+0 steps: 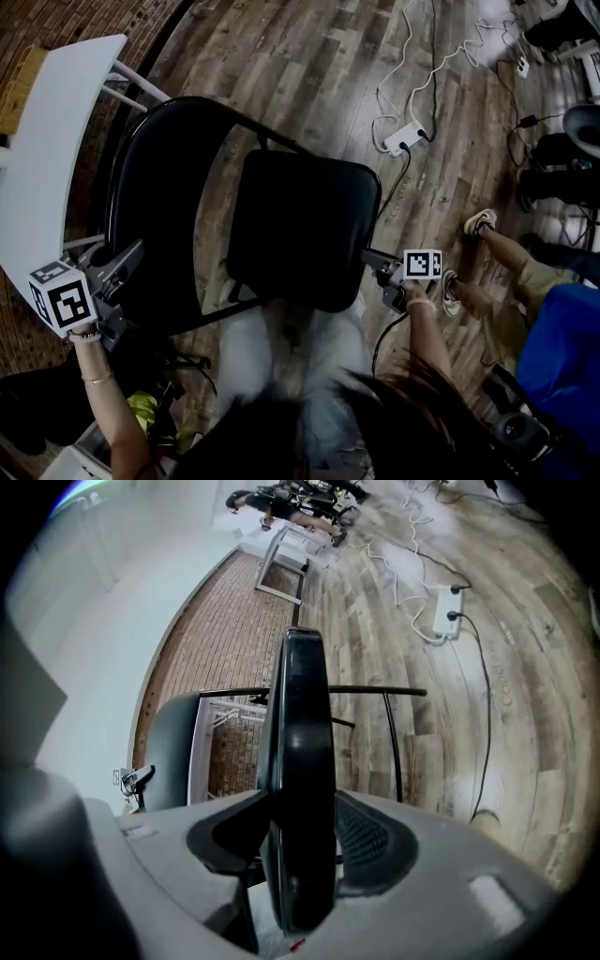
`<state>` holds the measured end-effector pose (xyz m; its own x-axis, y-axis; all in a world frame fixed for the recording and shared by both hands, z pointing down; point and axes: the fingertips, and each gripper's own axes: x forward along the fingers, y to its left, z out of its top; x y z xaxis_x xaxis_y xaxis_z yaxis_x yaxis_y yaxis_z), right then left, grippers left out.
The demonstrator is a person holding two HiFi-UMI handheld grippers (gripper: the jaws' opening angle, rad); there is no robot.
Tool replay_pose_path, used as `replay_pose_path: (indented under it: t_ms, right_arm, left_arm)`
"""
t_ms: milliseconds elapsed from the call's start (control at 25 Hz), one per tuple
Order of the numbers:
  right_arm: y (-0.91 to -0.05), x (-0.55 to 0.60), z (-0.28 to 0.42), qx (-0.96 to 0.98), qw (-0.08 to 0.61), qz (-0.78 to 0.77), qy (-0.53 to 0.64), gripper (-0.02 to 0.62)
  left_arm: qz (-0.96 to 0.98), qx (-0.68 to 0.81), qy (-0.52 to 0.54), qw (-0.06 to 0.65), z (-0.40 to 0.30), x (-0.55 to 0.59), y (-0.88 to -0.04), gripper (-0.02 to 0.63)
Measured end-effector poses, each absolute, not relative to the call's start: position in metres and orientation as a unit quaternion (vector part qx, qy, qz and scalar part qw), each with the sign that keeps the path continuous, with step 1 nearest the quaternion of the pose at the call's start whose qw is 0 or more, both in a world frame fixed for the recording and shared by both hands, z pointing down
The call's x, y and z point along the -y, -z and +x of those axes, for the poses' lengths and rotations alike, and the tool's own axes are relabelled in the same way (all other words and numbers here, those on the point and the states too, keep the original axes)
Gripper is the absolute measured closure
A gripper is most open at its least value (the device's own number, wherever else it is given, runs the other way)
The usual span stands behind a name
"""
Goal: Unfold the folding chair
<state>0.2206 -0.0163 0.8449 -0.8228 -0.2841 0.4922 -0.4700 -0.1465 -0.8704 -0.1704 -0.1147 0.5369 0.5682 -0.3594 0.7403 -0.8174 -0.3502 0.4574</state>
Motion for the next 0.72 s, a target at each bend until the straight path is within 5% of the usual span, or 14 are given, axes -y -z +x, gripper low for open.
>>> replay_pose_path:
  t_ms: [720]
  right_arm:
    - [-0.866,0.013,0.237,0.65,0.051,0.29,-0.7,0.388]
  left_arm:
    - [0.773,0.379,-0.276,0.427,-0.153,0.111,-0.543,0.541]
